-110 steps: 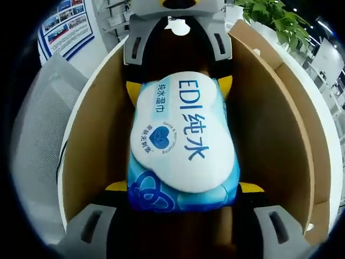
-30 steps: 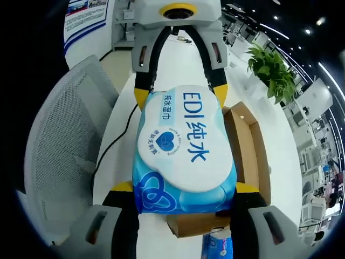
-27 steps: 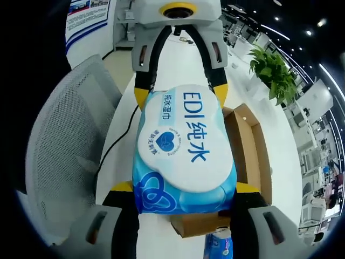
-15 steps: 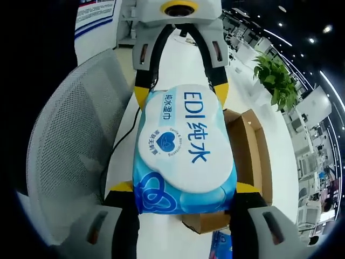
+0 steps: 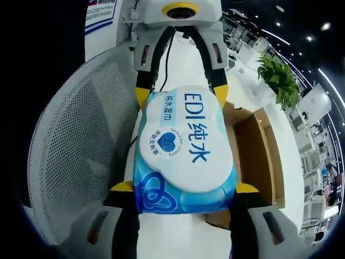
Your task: Operate the shoe box by opening the lid, removing the specified soft item, and placing it in the target area until the item is outside and the box remains undamaged.
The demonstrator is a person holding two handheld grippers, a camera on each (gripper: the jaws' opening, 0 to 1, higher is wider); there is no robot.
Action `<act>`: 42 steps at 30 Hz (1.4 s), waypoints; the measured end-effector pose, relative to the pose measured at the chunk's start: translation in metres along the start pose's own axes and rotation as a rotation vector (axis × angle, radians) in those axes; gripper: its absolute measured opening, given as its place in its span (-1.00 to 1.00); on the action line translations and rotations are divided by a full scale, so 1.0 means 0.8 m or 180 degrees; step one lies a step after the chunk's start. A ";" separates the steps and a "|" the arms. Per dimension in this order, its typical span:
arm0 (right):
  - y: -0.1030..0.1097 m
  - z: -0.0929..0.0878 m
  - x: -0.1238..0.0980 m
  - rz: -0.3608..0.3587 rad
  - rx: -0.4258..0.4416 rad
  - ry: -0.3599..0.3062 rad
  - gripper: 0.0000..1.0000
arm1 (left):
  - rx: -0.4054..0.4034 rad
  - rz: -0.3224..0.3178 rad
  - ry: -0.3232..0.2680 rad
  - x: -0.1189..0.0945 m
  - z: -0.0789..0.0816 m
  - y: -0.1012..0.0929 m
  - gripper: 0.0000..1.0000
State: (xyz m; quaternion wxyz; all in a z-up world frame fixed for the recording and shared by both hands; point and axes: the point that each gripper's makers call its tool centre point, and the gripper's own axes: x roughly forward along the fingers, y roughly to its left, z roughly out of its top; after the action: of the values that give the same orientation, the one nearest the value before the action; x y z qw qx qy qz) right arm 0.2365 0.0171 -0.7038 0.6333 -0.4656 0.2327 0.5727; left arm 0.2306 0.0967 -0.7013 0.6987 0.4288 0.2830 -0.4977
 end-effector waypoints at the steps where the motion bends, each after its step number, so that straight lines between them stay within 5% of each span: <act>1: 0.003 -0.001 0.001 0.0003 0.0008 0.0002 0.30 | 0.0000 -0.0011 0.0002 0.002 -0.001 -0.004 0.28; 9: 0.024 -0.005 0.018 0.0208 0.0115 -0.0083 0.29 | -0.0113 -0.0202 -0.0004 0.018 -0.016 -0.026 0.28; 42: 0.029 -0.053 0.081 0.0544 0.0393 0.0184 0.28 | -0.0269 -0.0634 -0.0034 0.094 -0.048 -0.028 0.28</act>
State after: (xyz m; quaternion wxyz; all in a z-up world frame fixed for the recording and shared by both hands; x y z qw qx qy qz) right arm 0.2405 0.0118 -0.7845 0.6027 -0.4205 0.3245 0.5955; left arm 0.2369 0.0932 -0.7886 0.6648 0.3662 0.3412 -0.5546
